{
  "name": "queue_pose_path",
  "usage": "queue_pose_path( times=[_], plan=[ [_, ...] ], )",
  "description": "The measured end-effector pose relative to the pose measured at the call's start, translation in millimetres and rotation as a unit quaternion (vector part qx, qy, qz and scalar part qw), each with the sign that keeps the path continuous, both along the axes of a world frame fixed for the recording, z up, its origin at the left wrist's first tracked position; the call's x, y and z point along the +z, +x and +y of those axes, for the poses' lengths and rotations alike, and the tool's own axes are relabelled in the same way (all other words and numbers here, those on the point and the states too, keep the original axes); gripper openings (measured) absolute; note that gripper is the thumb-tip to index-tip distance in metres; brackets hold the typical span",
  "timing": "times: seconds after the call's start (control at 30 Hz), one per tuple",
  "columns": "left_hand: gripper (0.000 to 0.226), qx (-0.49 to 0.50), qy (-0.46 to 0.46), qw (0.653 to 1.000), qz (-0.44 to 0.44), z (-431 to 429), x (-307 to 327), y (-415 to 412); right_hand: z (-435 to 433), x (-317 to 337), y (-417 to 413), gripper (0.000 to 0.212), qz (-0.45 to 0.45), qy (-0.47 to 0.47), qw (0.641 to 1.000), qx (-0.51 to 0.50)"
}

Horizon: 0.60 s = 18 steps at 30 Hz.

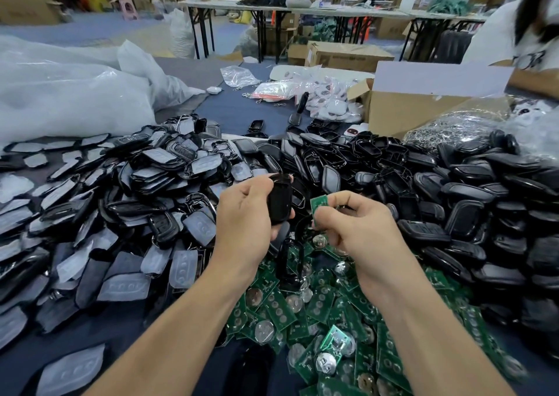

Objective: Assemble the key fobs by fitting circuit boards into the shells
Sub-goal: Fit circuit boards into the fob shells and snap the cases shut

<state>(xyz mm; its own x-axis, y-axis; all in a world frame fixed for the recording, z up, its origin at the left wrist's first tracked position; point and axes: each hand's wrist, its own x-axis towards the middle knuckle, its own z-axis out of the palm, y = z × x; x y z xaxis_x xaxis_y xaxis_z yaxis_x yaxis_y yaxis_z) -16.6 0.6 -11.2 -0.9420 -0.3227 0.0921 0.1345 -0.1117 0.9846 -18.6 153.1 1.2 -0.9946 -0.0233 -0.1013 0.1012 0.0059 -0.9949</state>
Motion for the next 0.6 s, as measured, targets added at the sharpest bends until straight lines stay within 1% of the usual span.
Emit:
queue_pose_path(
  times=[0.07, 0.2, 0.27, 0.4, 0.53, 0.6],
  plan=[
    [0.037, 0.014, -0.031, 0.999, -0.010, 0.7, 0.1, -1.2, -1.0, 1.3, -0.1, 0.026, 0.006, -0.011, 1.000, -0.003],
    [0.029, 0.031, -0.057, 0.998, -0.023, 0.8, -0.7, -1.8, -4.8, 1.8, -0.4, 0.018, 0.003, -0.105, 0.994, 0.011],
    [0.027, 0.030, -0.076, 0.996, -0.026, 0.2, -1.6, -1.9, -5.4, 0.0, -0.1, 0.013, 0.015, -0.110, 0.994, 0.015],
    [0.025, 0.025, -0.114, 0.993, -0.022, -0.6, -3.6, -2.1, -5.7, -3.9, -0.1, 0.015, 0.037, -0.094, 0.995, -0.009],
    [0.021, 0.015, -0.114, 0.993, -0.021, -0.1, -3.6, -2.7, -3.0, -5.4, -2.0, 0.023, 0.063, -0.090, 0.993, -0.045],
    [0.020, 0.012, -0.108, 0.994, -0.025, -0.5, -3.1, -2.5, -1.8, -4.5, -3.1, 0.024, 0.078, -0.107, 0.989, -0.058]
  ],
)
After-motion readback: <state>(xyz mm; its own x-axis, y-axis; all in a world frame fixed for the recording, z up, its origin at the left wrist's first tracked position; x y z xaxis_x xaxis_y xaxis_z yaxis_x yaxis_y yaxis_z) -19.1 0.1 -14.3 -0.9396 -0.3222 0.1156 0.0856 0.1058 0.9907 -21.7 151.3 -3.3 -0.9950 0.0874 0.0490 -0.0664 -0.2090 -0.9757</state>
